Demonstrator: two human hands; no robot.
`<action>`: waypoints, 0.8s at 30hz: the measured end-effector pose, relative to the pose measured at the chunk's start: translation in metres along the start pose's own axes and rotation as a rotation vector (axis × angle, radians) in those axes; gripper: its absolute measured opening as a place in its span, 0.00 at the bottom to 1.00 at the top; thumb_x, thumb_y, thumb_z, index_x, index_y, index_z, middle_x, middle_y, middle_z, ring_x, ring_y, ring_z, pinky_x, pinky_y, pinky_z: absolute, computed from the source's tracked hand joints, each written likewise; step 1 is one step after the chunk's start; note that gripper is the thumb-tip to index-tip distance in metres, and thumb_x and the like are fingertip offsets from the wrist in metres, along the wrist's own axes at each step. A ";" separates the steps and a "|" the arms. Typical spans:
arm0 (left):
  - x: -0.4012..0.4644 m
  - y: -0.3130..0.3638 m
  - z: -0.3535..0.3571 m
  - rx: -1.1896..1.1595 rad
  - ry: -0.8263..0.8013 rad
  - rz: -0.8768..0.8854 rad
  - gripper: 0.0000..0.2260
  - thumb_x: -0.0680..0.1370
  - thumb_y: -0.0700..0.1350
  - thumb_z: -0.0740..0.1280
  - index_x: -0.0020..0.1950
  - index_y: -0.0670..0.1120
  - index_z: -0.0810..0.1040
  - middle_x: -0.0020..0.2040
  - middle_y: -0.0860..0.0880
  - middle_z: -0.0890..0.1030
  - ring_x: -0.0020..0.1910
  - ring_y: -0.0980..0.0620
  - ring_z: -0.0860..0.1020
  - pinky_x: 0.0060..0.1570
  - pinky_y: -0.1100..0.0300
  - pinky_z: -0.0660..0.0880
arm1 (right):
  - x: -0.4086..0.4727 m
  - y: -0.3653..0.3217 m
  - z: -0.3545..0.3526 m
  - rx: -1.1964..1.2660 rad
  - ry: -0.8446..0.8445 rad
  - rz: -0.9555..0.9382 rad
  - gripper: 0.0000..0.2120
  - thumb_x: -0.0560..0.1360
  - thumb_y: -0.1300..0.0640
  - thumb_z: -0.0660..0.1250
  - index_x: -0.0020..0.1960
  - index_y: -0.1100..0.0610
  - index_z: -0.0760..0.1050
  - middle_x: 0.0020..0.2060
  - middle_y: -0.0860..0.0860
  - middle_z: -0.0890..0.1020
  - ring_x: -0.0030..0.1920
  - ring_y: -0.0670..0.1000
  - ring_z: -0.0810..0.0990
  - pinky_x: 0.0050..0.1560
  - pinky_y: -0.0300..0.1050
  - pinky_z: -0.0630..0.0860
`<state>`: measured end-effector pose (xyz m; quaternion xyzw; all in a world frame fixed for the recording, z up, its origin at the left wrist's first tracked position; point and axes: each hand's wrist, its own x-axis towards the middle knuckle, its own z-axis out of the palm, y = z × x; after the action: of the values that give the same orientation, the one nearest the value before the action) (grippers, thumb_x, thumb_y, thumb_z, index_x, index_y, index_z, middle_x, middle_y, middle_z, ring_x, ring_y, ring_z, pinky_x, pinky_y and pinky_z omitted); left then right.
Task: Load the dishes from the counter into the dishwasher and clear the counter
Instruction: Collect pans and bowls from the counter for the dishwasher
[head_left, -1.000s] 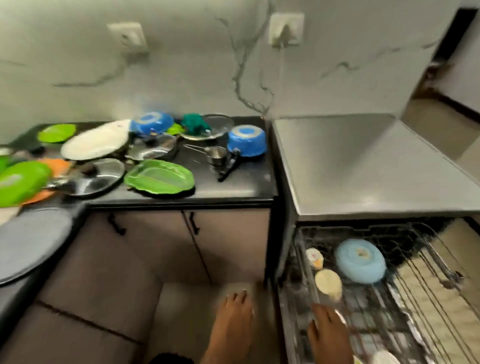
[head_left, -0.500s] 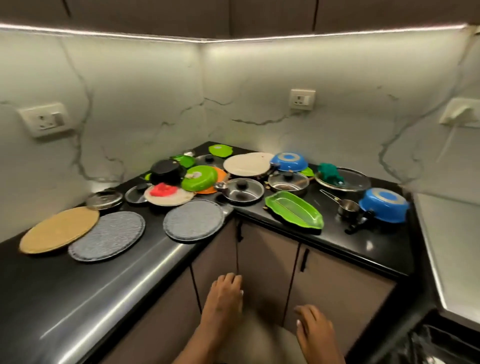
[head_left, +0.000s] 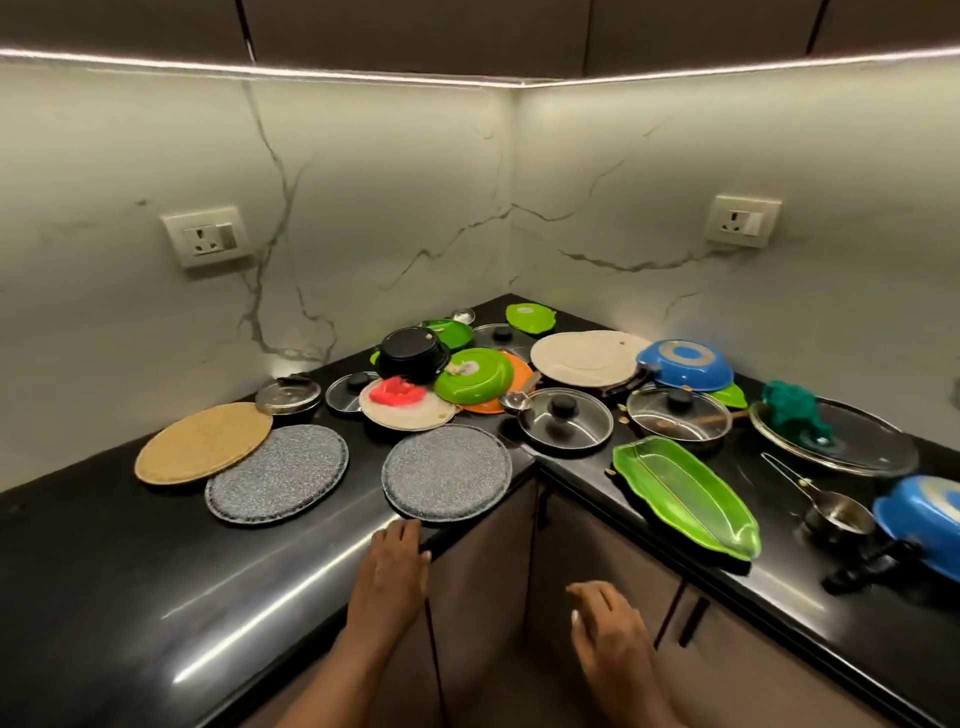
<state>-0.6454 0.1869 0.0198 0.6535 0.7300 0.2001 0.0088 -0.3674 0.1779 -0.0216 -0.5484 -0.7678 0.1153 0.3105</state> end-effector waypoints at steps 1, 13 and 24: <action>0.006 -0.002 0.002 0.004 0.005 -0.030 0.16 0.71 0.43 0.74 0.56 0.43 0.78 0.49 0.45 0.80 0.47 0.44 0.78 0.46 0.51 0.76 | 0.010 0.004 0.002 0.007 -0.002 -0.013 0.16 0.67 0.63 0.73 0.54 0.51 0.78 0.48 0.45 0.79 0.44 0.47 0.81 0.41 0.43 0.77; 0.085 -0.008 0.003 -0.023 -0.071 -0.158 0.28 0.77 0.57 0.65 0.72 0.44 0.65 0.68 0.45 0.69 0.66 0.44 0.67 0.65 0.52 0.67 | 0.092 -0.016 0.022 0.145 -0.009 -0.137 0.15 0.71 0.63 0.71 0.56 0.52 0.77 0.50 0.45 0.78 0.48 0.47 0.80 0.46 0.49 0.79; 0.192 -0.015 0.004 0.119 -0.168 -0.116 0.49 0.69 0.60 0.74 0.78 0.43 0.51 0.78 0.41 0.53 0.76 0.39 0.53 0.73 0.48 0.56 | 0.188 -0.039 0.032 0.288 0.044 -0.158 0.12 0.76 0.61 0.66 0.59 0.55 0.77 0.53 0.47 0.78 0.51 0.46 0.78 0.52 0.47 0.77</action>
<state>-0.6866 0.3713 0.0593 0.6240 0.7737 0.1002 0.0429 -0.4558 0.3400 0.0392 -0.4386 -0.7772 0.1873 0.4106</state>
